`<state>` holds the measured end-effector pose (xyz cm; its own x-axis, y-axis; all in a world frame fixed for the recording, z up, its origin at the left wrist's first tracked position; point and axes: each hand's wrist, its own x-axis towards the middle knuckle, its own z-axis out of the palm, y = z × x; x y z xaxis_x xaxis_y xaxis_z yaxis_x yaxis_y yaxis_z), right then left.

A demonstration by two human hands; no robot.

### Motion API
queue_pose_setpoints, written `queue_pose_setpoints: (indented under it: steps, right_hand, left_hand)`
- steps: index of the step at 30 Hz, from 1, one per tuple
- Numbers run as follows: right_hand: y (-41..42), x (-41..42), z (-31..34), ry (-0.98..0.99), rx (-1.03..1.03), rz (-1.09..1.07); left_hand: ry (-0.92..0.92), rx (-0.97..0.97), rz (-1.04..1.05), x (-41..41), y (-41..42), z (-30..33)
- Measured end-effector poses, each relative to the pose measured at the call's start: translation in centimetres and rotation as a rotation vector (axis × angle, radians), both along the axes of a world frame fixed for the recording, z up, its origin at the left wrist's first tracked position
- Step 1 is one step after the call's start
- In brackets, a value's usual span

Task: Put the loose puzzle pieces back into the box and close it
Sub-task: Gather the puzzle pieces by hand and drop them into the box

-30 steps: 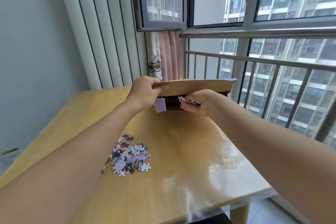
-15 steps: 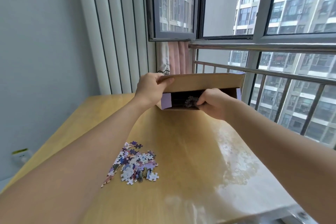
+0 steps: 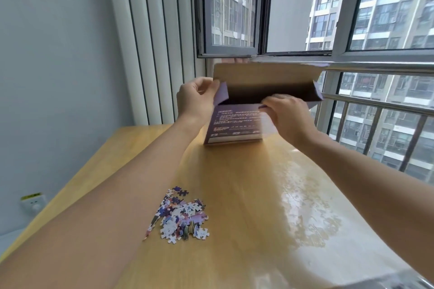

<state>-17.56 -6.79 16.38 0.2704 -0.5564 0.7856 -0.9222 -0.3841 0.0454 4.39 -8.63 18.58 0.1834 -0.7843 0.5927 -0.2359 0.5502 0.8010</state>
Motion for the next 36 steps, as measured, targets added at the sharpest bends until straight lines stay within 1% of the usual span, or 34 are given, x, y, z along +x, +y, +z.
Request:
queue_pose_setpoints:
  steps: [1,4,7,11,13,17,21,24,26,28,30,32,34,36]
  right_hand:
    - [0.1,0.1,0.7,-0.021,-0.028,0.022]
    - [0.4,0.8,2.0,0.07,0.072,0.019]
    - [0.4,0.8,2.3,0.075,0.109,0.042]
    - [0.2,1.0,1.7,0.129,0.2,0.029]
    - [0.3,1.4,1.2,0.185,0.258,0.0]
    - [1.2,2.9,-0.4,0.253,0.38,-0.021]
    - [0.8,4.8,-2.4,0.211,0.571,0.003]
    - [0.3,6.2,-3.2,0.084,0.677,0.047]
    - [0.3,7.0,-3.5,0.079,0.747,0.055]
    - [0.7,7.7,-3.7,0.073,0.922,0.113]
    - [1.4,8.5,-4.2,0.082,1.084,0.199]
    - [2.0,9.3,-5.5,0.187,1.115,0.22]
    - [2.5,10.1,-7.3,0.331,1.115,0.183]
    - [3.1,11.1,-9.2,0.391,1.165,0.166]
  left_hand:
    - [-0.007,-0.009,-0.012,0.0,-0.1,0.2]
    - [-0.059,0.014,-0.077,0.2,-0.1,-0.1]
    - [-0.07,0.032,-0.022,0.4,0.0,-0.5]
    - [-0.086,0.079,0.001,0.9,0.3,-0.8]
    - [-0.093,0.132,0.002,1.3,0.6,-1.3]
    - [-0.129,0.224,-0.018,2.0,1.1,-3.7]
    - [-0.111,0.262,0.033,2.6,0.4,-7.0]
    - [-0.216,0.304,0.015,2.4,0.3,-9.3]
    - [-0.279,0.354,-0.042,2.1,0.1,-11.2]
    - [-0.351,0.412,-0.097,2.2,-0.2,-12.8]
    - [-0.483,0.46,-0.156,2.8,-0.1,-13.4]
    - [-0.592,0.456,-0.149,3.9,0.3,-13.2]
    - [-0.663,0.431,-0.053,5.7,1.3,-12.7]
    - [-0.774,0.463,0.024,8.7,1.7,-12.6]
